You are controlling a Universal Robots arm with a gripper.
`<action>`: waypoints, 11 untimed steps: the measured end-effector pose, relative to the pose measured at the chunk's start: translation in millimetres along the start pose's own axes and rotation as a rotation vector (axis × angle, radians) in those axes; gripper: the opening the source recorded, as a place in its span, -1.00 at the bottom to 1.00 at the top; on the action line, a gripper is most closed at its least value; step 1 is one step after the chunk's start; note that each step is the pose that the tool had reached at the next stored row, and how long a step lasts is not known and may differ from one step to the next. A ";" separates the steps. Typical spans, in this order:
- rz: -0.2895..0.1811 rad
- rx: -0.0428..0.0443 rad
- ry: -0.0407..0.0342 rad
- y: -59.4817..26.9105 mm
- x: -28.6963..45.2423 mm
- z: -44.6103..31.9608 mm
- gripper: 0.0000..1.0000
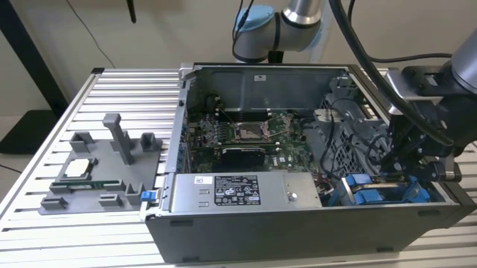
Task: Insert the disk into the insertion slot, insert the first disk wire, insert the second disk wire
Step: 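Insert the second disk wire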
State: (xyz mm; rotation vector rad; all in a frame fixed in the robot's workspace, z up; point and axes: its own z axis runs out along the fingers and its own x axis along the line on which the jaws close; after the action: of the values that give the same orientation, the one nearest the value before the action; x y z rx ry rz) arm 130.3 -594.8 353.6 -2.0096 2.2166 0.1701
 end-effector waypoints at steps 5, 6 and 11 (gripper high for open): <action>-0.001 0.0062 -0.0005 0.0 0.5 2.7 -1.00; -0.001 0.0079 -0.0005 0.0 0.7 3.4 -1.00; -0.003 0.0155 -0.0007 0.0 1.2 6.2 -1.00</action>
State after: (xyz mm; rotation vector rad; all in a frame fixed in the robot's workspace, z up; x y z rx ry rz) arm 130.3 -594.8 347.3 -2.0044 2.2076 0.1528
